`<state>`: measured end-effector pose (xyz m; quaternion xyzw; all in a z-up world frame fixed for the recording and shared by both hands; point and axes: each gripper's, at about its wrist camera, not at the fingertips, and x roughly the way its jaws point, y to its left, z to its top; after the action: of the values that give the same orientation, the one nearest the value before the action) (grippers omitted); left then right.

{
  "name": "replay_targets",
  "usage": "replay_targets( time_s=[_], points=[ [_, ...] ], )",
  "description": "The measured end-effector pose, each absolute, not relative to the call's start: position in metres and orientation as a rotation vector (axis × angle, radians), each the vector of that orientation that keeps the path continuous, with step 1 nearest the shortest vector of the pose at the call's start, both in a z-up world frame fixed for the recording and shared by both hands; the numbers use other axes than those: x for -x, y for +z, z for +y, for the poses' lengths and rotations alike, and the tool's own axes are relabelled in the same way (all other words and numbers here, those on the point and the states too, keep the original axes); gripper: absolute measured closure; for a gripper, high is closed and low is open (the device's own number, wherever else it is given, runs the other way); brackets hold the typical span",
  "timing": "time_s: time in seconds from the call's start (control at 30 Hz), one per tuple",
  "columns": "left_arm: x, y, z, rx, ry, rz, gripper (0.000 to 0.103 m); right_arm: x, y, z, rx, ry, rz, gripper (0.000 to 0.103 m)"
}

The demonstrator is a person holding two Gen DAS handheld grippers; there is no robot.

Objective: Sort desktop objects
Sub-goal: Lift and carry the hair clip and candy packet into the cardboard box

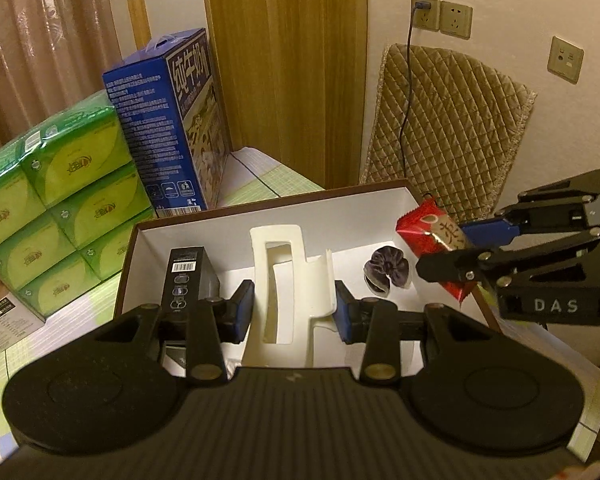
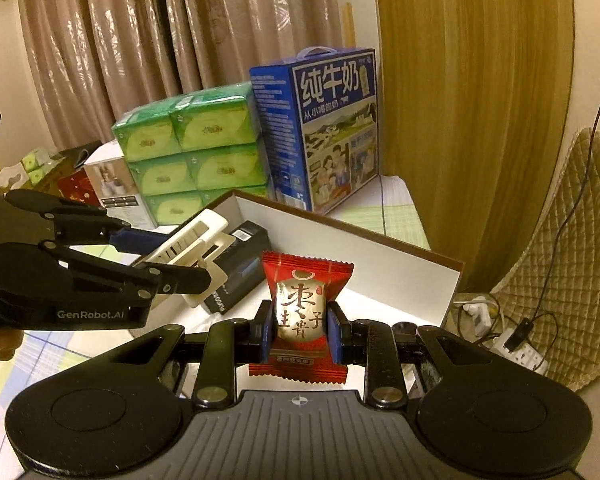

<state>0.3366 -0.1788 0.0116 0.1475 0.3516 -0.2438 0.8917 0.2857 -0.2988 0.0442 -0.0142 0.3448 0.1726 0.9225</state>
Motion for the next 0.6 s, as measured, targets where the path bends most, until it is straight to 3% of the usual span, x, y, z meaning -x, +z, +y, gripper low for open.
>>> replay_targets(
  time_s=[0.6],
  points=[
    [-0.408,-0.026,-0.197,-0.297,-0.465,0.843,0.067,-0.353,0.014,-0.302,0.068,0.324,0.778,0.079]
  ],
)
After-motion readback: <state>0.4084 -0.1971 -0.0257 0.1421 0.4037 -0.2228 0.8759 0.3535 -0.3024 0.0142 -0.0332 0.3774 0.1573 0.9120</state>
